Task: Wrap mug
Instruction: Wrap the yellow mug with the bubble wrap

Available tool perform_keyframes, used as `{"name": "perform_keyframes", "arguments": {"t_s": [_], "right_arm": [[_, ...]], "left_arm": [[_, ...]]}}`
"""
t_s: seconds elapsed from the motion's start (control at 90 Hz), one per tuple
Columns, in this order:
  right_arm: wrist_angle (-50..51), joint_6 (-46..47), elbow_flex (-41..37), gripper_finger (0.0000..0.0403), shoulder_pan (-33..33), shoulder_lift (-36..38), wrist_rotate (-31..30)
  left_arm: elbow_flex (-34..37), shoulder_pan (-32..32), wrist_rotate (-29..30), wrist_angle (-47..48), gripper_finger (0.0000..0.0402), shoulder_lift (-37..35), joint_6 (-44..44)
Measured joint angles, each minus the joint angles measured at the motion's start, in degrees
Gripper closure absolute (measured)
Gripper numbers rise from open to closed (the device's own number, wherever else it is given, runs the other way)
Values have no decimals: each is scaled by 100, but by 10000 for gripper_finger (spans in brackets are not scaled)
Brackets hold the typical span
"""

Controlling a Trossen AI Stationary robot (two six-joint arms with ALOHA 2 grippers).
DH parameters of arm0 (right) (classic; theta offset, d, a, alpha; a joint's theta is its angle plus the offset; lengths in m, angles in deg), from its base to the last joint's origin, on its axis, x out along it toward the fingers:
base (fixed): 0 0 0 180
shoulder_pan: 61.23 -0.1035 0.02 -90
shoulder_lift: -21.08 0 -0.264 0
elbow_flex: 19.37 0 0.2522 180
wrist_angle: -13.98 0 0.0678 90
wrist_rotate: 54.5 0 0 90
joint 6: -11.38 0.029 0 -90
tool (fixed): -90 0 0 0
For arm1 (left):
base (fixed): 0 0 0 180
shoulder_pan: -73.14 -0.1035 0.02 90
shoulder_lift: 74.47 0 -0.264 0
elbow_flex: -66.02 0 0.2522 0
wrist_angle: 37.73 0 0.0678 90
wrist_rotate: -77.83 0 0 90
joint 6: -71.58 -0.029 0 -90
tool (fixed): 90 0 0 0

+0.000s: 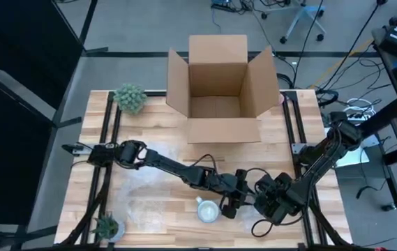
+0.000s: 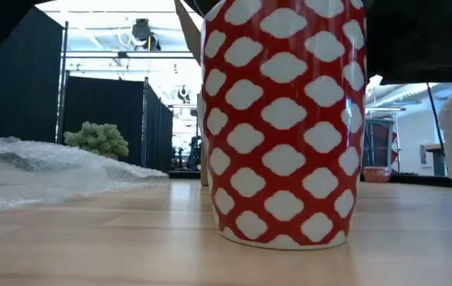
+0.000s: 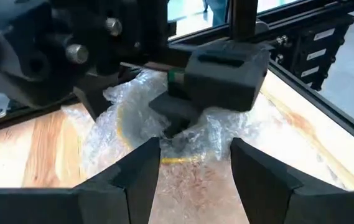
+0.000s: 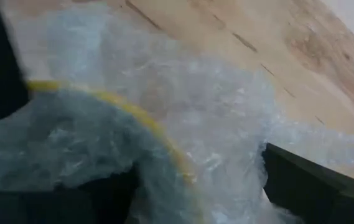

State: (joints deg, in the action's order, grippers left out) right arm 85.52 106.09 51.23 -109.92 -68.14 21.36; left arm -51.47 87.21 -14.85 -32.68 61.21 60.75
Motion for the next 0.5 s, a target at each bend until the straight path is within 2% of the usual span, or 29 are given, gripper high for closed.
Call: {"name": "perform_keyframes", "arguments": {"t_s": [0.311,0.5], "right_arm": [[898,-299,921,110,-24,450,12],[1103,-204,1024,110,-42,631,-243]], "left_arm": [[4,-2,2,1,222,7,4],[7,-2,4,3,222,9,4]]}}
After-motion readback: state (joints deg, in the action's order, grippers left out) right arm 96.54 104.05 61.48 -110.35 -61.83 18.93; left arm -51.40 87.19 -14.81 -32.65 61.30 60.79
